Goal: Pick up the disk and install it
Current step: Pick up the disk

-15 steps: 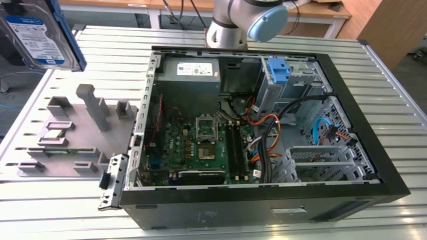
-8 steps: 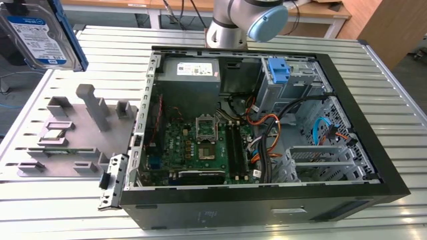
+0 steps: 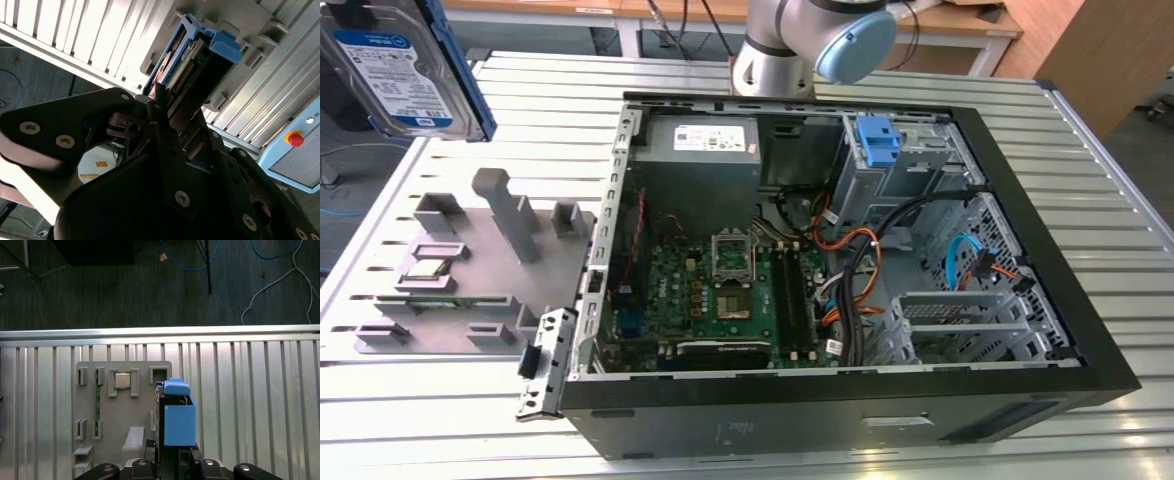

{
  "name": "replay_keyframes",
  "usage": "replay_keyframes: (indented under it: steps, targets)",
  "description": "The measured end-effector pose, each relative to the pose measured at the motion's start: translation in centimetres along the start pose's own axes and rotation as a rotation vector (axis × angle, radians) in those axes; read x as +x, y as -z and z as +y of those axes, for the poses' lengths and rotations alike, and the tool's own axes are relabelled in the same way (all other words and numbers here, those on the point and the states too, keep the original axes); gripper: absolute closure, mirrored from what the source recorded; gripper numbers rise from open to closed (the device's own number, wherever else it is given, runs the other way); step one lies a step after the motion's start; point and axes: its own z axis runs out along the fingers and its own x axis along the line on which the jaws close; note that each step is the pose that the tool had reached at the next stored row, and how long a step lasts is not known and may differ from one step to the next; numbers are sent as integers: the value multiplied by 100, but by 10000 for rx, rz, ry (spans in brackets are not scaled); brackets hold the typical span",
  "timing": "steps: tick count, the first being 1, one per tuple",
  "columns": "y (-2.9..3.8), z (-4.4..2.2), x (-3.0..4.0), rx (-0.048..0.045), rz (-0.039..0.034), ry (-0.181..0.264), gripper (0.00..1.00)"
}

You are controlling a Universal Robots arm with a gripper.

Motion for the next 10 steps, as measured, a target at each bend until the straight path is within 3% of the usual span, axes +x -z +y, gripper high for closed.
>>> replay_keyframes:
  steps: [10]
  targets:
    - [2,-44,-2,0,0,1,65]
